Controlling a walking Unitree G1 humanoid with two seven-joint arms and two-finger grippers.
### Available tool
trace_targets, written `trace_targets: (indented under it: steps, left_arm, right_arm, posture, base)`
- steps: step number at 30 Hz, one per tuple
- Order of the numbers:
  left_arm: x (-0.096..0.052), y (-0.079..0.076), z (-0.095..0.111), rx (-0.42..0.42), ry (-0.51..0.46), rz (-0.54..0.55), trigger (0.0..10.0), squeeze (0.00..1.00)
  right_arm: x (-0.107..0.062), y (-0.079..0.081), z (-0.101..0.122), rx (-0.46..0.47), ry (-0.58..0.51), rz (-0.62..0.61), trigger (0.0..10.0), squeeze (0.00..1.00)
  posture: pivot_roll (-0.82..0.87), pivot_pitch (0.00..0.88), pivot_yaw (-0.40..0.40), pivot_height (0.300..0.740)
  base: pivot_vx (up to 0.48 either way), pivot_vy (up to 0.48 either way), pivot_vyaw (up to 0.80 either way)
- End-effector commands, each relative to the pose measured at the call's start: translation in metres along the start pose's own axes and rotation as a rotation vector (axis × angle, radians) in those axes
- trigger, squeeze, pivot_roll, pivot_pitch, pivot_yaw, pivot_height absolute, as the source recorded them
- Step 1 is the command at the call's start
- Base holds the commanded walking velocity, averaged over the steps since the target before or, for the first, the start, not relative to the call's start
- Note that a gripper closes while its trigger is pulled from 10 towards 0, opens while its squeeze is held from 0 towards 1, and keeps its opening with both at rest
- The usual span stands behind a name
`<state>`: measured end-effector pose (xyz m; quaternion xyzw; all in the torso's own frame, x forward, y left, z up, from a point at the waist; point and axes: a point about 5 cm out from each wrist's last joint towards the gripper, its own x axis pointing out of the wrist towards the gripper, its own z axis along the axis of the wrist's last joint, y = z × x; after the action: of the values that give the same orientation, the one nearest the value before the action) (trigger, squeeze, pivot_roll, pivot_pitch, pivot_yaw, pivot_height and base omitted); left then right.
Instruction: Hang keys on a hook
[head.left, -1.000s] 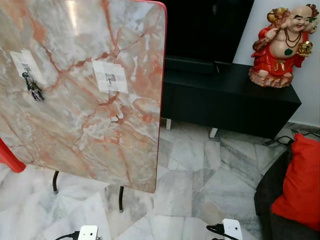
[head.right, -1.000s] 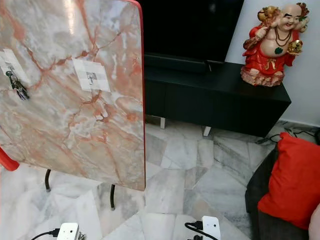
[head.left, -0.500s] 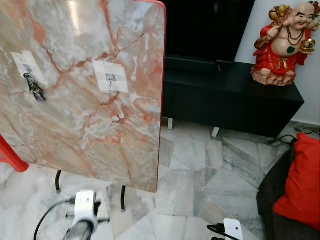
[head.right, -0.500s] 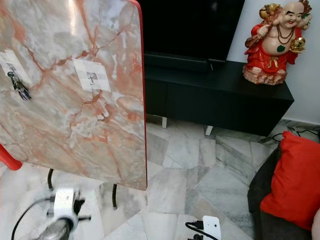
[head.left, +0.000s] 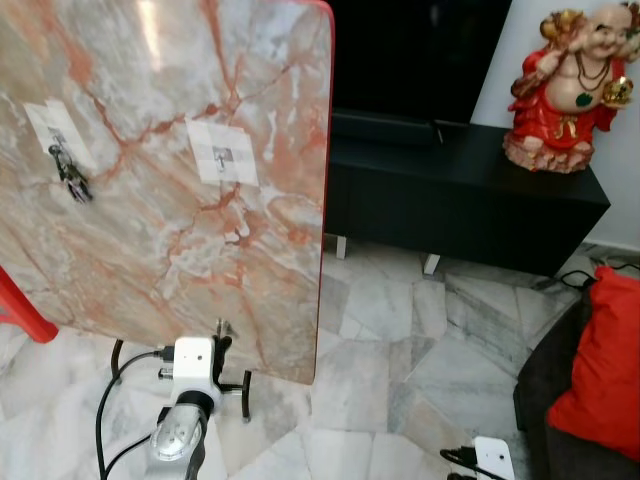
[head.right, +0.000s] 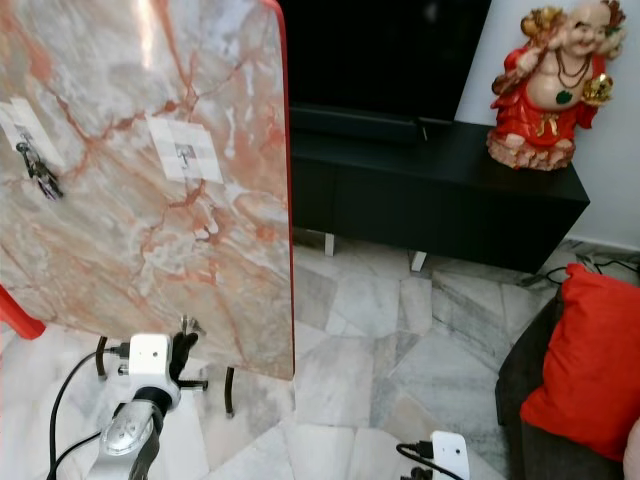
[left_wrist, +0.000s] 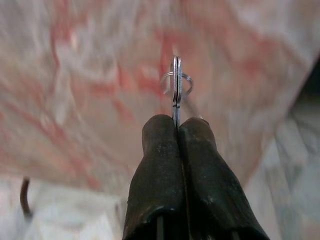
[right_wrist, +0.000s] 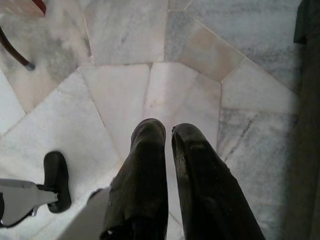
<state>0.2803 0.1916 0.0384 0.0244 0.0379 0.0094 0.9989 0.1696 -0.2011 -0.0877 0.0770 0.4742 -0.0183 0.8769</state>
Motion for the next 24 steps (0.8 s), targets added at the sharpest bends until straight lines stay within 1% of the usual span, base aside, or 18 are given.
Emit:
trace_targets:
  steps: [1,2,3,5,7,9,10,11,15,17,20,21,22,24]
  left_arm:
    - [0.011,-0.001,0.018,-0.009,-0.054,0.011,10.0,0.0]
    - [0.012,-0.001,0.021,-0.01,-0.062,0.011,10.0,0.0]
    - [0.016,-0.002,0.028,-0.008,-0.08,0.008,10.0,0.0]
    - [0.02,-0.005,0.039,0.006,-0.104,-0.009,10.0,0.0]
    - [0.021,-0.006,0.044,0.013,-0.12,-0.018,10.0,0.0]
    - [0.023,-0.007,0.051,0.01,-0.137,-0.021,10.0,0.0]
    - [0.023,-0.008,0.057,0.013,-0.154,-0.023,10.0,0.0]
    - [0.023,-0.008,0.059,0.013,-0.16,-0.022,10.0,0.0]
    - [0.024,-0.01,0.064,0.007,-0.171,-0.021,10.0,0.0]
    - [0.024,-0.013,0.071,0.009,-0.191,-0.031,10.0,0.0]
    - [0.025,-0.014,0.076,0.006,-0.195,-0.033,10.0,0.0]
    - [0.026,-0.014,0.08,-0.006,-0.203,-0.031,10.0,0.0]
    - [0.027,-0.013,0.084,-0.013,-0.211,-0.027,10.0,0.0]
    - [0.027,-0.013,0.086,-0.011,-0.215,-0.03,10.0,0.0]
  right_arm:
    - [0.002,0.009,-0.001,0.009,0.009,0.003,10.0,0.0]
    - [0.002,0.01,-0.001,0.007,0.009,0.005,10.0,0.0]
    - [0.004,0.018,-0.002,0.004,0.009,0.013,10.0,0.0]
    - [0.005,0.027,-0.003,0.003,0.01,0.021,10.0,0.0]
    - [0.005,0.029,-0.003,0.002,0.01,0.023,10.0,0.0]
    - [0.006,0.035,-0.007,-0.005,0.017,0.029,10.0,0.0]
    - [0.005,0.04,-0.014,-0.002,0.028,0.031,10.0,0.0]
    - [0.005,0.041,-0.017,0.0,0.032,0.032,10.0,0.0]
    - [0.004,0.045,-0.021,-0.002,0.038,0.034,10.0,0.0]
    - [0.004,0.049,-0.025,-0.009,0.044,0.039,10.0,0.0]
    - [0.004,0.045,-0.022,-0.009,0.038,0.035,10.0,0.0]
    - [0.004,0.043,-0.019,-0.006,0.033,0.03,10.0,0.0]
    - [0.004,0.043,-0.019,-0.007,0.031,0.03,10.0,0.0]
    - [0.004,0.043,-0.019,-0.007,0.031,0.03,10.0,0.0]
  posture:
    - [0.01,0.0,-0.059,0.74]
    - [0.01,0.0,-0.059,0.74]
    - [0.0,0.0,-0.057,0.74]
    - [0.0,0.0,-0.056,0.74]
    - [0.0,0.0,-0.056,0.74]
    - [0.0,0.0,-0.054,0.74]
    - [0.0,0.0,-0.054,0.74]
    - [0.0,0.0,-0.053,0.74]
    - [0.0,0.0,-0.055,0.74]
    - [0.0,0.0,-0.055,0.74]
    - [0.0,0.0,-0.054,0.74]
    - [0.01,0.0,-0.054,0.74]
    - [0.01,0.0,-0.054,0.74]
    - [0.01,0.0,-0.054,0.74]
  base:
    - [0.0,0.0,0.0]
    - [0.0,0.0,0.0]
    - [0.0,0.0,0.0]
    - [0.0,0.0,0.0]
    - [0.0,0.0,0.0]
    - [0.0,0.0,0.0]
    - [0.0,0.0,0.0]
    - [0.0,0.0,0.0]
    - [0.0,0.0,0.0]
    - [0.0,0.0,0.0]
    - [0.0,0.0,0.0]
    - [0.0,0.0,0.0]
    - [0.0,0.0,0.0]
    - [0.0,0.0,0.0]
